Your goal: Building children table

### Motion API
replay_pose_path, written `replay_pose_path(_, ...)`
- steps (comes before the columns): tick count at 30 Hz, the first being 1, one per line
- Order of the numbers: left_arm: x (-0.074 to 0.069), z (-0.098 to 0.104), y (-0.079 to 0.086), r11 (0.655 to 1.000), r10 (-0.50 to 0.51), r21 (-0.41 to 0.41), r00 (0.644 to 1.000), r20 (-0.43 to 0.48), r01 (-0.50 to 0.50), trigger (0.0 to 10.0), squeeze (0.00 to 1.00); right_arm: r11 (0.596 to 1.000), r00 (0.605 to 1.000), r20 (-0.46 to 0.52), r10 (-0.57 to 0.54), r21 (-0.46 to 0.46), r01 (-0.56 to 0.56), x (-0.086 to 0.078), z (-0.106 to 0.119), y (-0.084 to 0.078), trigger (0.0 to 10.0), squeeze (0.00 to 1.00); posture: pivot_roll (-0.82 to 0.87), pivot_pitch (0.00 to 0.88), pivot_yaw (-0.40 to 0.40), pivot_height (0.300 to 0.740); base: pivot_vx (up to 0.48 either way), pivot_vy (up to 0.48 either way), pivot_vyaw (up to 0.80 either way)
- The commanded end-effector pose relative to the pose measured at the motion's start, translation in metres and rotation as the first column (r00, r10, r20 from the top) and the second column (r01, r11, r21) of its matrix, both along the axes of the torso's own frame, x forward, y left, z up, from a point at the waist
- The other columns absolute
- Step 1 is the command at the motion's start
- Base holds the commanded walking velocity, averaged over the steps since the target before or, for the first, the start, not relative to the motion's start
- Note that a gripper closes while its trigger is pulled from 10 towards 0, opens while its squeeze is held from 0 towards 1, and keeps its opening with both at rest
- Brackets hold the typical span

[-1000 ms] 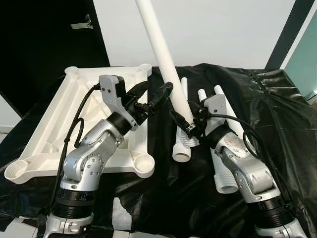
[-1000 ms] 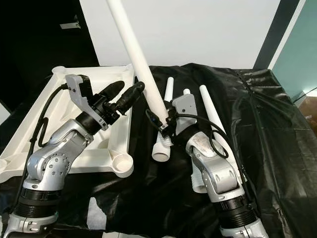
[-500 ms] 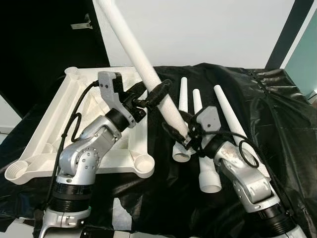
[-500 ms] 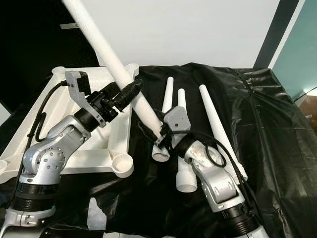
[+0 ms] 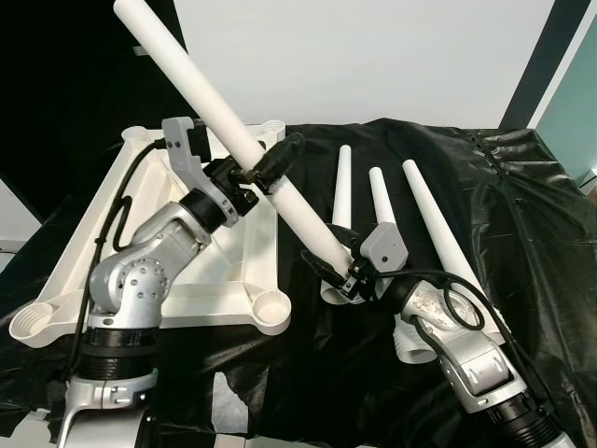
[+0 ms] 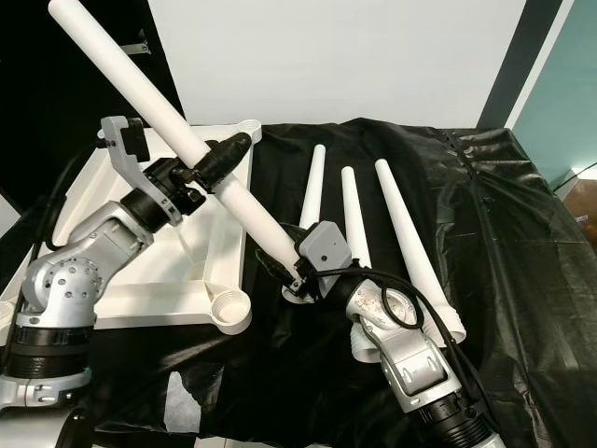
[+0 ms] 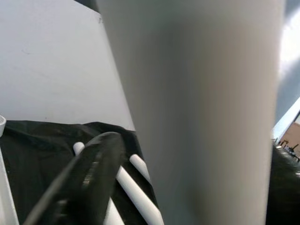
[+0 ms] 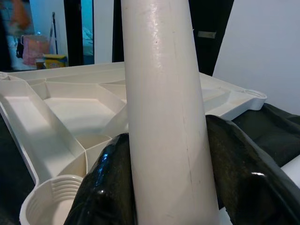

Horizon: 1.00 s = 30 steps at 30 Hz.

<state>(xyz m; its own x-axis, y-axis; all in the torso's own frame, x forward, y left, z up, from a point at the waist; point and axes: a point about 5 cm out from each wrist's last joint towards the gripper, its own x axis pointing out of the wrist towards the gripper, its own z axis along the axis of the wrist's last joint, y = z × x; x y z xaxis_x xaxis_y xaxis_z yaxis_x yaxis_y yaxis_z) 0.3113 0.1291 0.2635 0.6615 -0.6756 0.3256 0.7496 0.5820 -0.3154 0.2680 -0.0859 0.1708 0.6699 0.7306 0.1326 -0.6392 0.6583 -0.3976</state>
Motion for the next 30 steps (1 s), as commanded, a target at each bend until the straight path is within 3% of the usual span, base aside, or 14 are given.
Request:
replay_pose_path(1, -0.004, 0.005, -0.001, 0.992, -0.127, 0.003, 0.99, 0.059, 0.127, 0.0, 0.0, 1.0, 1.0, 0.014, -0.003, -0.003, 0.003, -0.001, -0.001, -0.001, 10.0, 0.0, -0.04, 0.0, 0.058, 0.74, 0.0, 0.0, 0.0)
replay_pose_path(12, -0.014, 0.007, -0.009, 0.983, -0.181, -0.026, 0.982, 0.056, 0.183, 0.0, 0.0, 0.998, 0.999, -0.008, -0.051, 0.02, 0.052, 0.004, -0.001, -0.001, 10.0, 0.0, -0.04, 0.0, 0.062, 0.74, 0.0, 0.0, 0.0)
replay_pose_path(13, -0.016, 0.008, -0.012, 0.981, -0.192, -0.02, 0.98, 0.057, 0.193, 0.0, 0.0, 0.998, 0.998, -0.014, -0.058, 0.025, 0.059, 0.005, -0.001, -0.002, 10.0, 0.67, -0.04, 0.0, 0.063, 0.74, 0.0, 0.0, 0.0)
replay_pose_path(14, -0.016, 0.008, -0.012, 0.981, -0.192, -0.02, 0.98, 0.057, 0.193, 0.0, 0.0, 0.998, 0.998, -0.014, -0.058, 0.025, 0.059, 0.005, -0.001, -0.002, 10.0, 0.67, -0.04, 0.0, 0.063, 0.74, 0.0, 0.0, 0.0)
replay_pose_path(15, -0.018, 0.009, -0.016, 0.981, -0.191, -0.004, 0.98, 0.057, 0.192, 0.0, 0.0, 0.998, 0.998, -0.016, -0.06, 0.028, 0.06, 0.007, 0.0, -0.002, 10.0, 1.0, -0.04, 0.0, 0.062, 0.74, 0.0, 0.0, 0.0)
replay_pose_path(16, -0.019, 0.011, -0.018, 0.982, -0.189, 0.012, 0.98, 0.064, 0.189, 8.3, 0.0, 0.998, 0.998, -0.016, -0.061, 0.027, 0.061, 0.008, 0.001, -0.001, 10.0, 1.0, -0.04, 0.0, 0.062, 0.74, 0.0, 0.0, 0.0)
replay_pose_path(17, -0.019, 0.011, -0.018, 0.982, -0.189, 0.012, 0.98, 0.064, 0.189, 8.3, 0.0, 0.998, 0.998, -0.016, -0.061, 0.027, 0.061, 0.008, 0.001, -0.001, 10.0, 1.0, -0.04, 0.0, 0.062, 0.74, 0.0, 0.0, 0.0)
replay_pose_path(18, -0.02, 0.012, -0.02, 0.983, -0.183, 0.03, 0.981, 0.07, 0.182, 10.0, 0.0, 0.998, 0.998, -0.015, -0.061, 0.027, 0.061, 0.009, 0.002, -0.001, 10.0, 1.0, -0.04, 0.0, 0.062, 0.74, 0.0, 0.0, 0.0)
replay_pose_path(21, -0.021, 0.016, -0.022, 0.986, -0.166, 0.053, 0.981, 0.098, 0.161, 10.0, 0.0, 0.998, 0.998, -0.012, -0.062, 0.026, 0.063, 0.011, 0.003, 0.0, 10.0, 1.0, -0.04, 0.0, 0.06, 0.74, 0.0, 0.0, 0.0)
replay_pose_path(22, -0.021, 0.018, -0.022, 0.987, -0.155, 0.057, 0.982, 0.111, 0.15, 10.0, 0.0, 0.998, 0.998, -0.015, -0.062, 0.028, 0.062, 0.012, 0.004, 0.001, 10.0, 0.92, -0.03, 0.0, 0.061, 0.74, 0.0, 0.0, 0.0)
replay_pose_path(23, -0.021, 0.018, -0.022, 0.987, -0.155, 0.057, 0.982, 0.111, 0.15, 10.0, 0.0, 0.998, 0.998, -0.015, -0.062, 0.028, 0.062, 0.012, 0.004, 0.001, 10.0, 0.92, -0.03, 0.0, 0.061, 0.74, 0.0, 0.0, 0.0)
replay_pose_path(24, -0.02, 0.023, -0.022, 0.991, -0.133, 0.048, 0.982, 0.135, 0.127, 10.0, 0.0, 0.998, 0.998, -0.026, -0.051, 0.033, 0.051, 0.014, 0.006, 0.005, 10.0, 0.0, -0.03, 0.0, 0.059, 0.74, 0.0, 0.0, 0.0)
replay_pose_path(30, -0.017, 0.035, -0.016, 0.997, -0.074, 0.01, 0.978, 0.198, 0.073, 10.0, 0.0, 0.998, 0.998, -0.056, -0.026, 0.047, 0.029, 0.016, 0.007, 0.011, 10.0, 0.0, -0.03, 0.0, 0.053, 0.74, 0.0, 0.0, 0.0)
